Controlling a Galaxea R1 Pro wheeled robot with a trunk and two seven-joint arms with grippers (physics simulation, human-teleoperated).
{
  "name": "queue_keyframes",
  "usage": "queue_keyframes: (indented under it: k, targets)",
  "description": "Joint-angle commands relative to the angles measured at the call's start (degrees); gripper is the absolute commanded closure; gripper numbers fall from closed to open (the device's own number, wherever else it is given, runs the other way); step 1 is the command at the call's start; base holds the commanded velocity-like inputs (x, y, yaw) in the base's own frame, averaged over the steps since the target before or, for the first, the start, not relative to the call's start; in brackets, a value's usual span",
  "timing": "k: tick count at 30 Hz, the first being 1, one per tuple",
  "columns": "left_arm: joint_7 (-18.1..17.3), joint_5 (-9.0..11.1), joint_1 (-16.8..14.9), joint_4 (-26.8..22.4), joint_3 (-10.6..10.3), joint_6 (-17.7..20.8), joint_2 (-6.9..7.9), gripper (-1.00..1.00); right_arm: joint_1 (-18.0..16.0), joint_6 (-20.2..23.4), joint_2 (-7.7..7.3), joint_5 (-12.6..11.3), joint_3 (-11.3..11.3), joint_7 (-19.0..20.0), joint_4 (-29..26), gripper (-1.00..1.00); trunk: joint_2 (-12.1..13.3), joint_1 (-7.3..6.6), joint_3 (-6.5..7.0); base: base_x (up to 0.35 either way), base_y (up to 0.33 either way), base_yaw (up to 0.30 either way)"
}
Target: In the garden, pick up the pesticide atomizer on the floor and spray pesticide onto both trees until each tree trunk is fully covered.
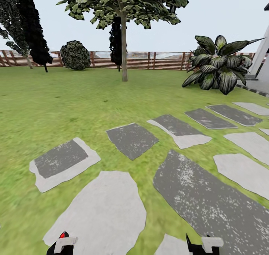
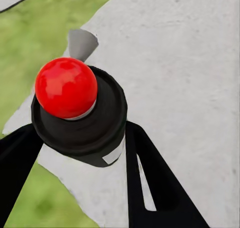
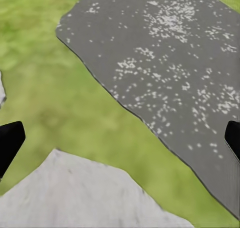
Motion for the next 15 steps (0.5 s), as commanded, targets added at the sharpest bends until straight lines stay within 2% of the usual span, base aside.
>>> queue_keyframes:
  k: [1, 15]
  targets:
    - [0.0, 0.0, 0.0, -0.01, 0.0, 0.03, 0.0, 1.0, -0.01, 0.0, 0.0, 0.01, 0.0, 0.01, 0.0, -1.0, 0.0, 0.0, 0.0, 0.335, -0.075, 0.001]
    - [0.0, 0.0, 0.0, -0.01, 0.0, -0.01, -0.01, 1.0, 0.01, 0.0, 0.0, 0.08, 0.0, -0.07, 0.0, -1.0, 0.0, 0.0, 0.0, 0.335, -0.075, 0.0]
